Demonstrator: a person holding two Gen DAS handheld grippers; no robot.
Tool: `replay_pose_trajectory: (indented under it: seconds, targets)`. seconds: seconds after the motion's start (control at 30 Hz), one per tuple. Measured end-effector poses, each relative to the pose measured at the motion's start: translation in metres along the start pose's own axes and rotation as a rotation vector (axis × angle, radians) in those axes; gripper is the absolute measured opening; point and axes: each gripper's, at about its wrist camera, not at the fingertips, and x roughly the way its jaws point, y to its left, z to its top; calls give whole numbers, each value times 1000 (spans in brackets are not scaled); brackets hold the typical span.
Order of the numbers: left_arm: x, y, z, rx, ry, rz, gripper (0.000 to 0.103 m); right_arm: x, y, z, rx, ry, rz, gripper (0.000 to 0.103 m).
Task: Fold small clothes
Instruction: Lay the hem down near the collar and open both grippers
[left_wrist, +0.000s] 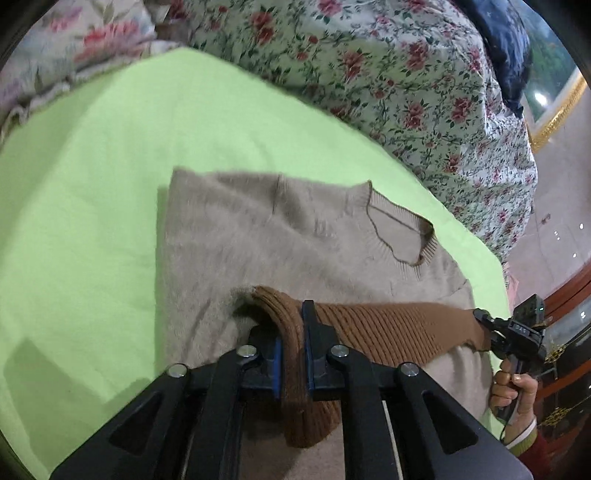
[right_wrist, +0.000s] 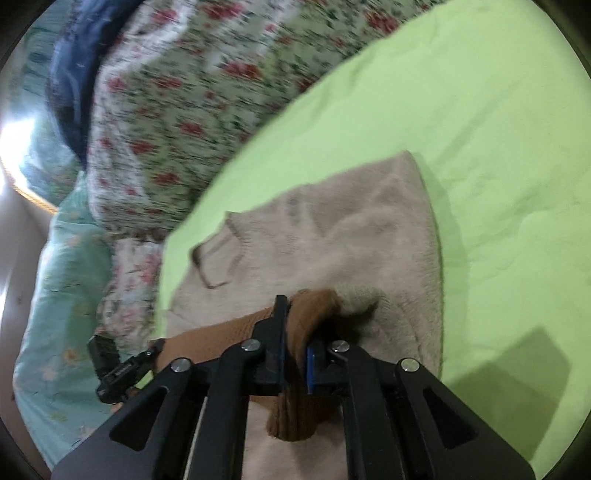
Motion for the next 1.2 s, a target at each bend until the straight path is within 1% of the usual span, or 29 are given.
replay_pose_trajectory:
  seconds: [0.03,0.07,0.1,0.13,0.17,0.2,0.23,0.27,0.3,0.33,0.37,0.43,0.5,0.53,0.57,0.6,0.63,0.67,0.7,0.73,0.77,0.8,0.83,0.9,1.0,1.07,1.13,1.17,1.2]
  targets:
    - [-6,-1,-6,-10,-3,-19,27,-4,-1,-2,10,-9,5,13]
    - [-12,-4,-12,-15,-8,-38,35,-12,-2,-5,14,-33,1,21]
    - [-21,-8,-20,-12,-20,-63,48,-25,-1,-11,7,-80,-24,34]
    - [-30,-15,-32,2,-33,-78,52,-41,5,-21,-21,-138,-43,41]
    - [-37,-24,-44,24,-34,-89,52,-52,11,-28,-48,-171,-49,48]
    - [-40,-34,-55,49,-26,-108,52,-63,21,-40,-99,-204,-37,48]
    - [-39,-45,-64,70,-16,-124,52,-66,31,-50,-142,-203,-6,48]
    - [-35,-57,-74,93,0,-135,52,-57,45,-66,-215,-144,56,48]
    - [-29,-66,-79,116,21,-141,52,-42,55,-80,-274,-52,86,48]
    - [-15,-79,-84,158,59,-143,52,-24,66,-93,-334,33,76,48]
    - [-7,-88,-83,188,77,-125,52,-5,76,-104,-400,97,34,48]
    - [9,-96,-76,237,89,-66,50,19,85,-108,-488,157,-37,48]
    - [17,-90,-58,219,94,-61,47,29,82,-89,-468,161,-59,45]
    - [18,-83,-46,202,88,-50,36,29,76,-73,-435,143,-74,45]
    - [18,-74,-32,183,74,-22,32,27,70,-58,-413,113,-124,45]
    - [18,-67,-22,163,61,13,32,24,59,-38,-369,64,-225,45]
    - [16,-55,-9,132,40,81,36,18,46,-19,-300,24,-272,44]
    - [13,-42,1,100,15,136,36,9,33,-4,-220,-13,-239,42]
    - [7,-29,9,60,-7,144,36,-1,25,4,-161,-55,-233,42]
    - [0,-17,13,18,-20,122,35,-13,19,9,-110,-103,-254,42]
    - [-6,-8,14,-19,-30,100,35,-20,19,9,-94,-132,-266,43]
    - [-16,-2,10,-53,-49,83,35,-33,21,4,-89,-173,-286,45]
    - [-23,-1,5,-62,-66,80,38,-42,23,-1,-89,-196,-282,46]
    - [-40,-6,-14,-60,-89,80,44,-56,30,-19,-90,-213,-216,47]
    - [-63,-15,-50,-66,-97,25,46,-72,42,-56,-111,-206,-162,50]
    - [-77,-27,-80,-66,-101,-7,50,-76,52,-80,-130,-191,-124,52]
    - [-87,-38,-107,-70,-102,-44,57,-80,61,-104,-155,-181,-88,56]
    - [-89,-46,-119,-65,-99,-52,58,-82,65,-116,-169,-176,-74,59]
    - [-93,-51,-132,-60,-95,-50,62,-83,68,-129,-178,-172,-67,60]
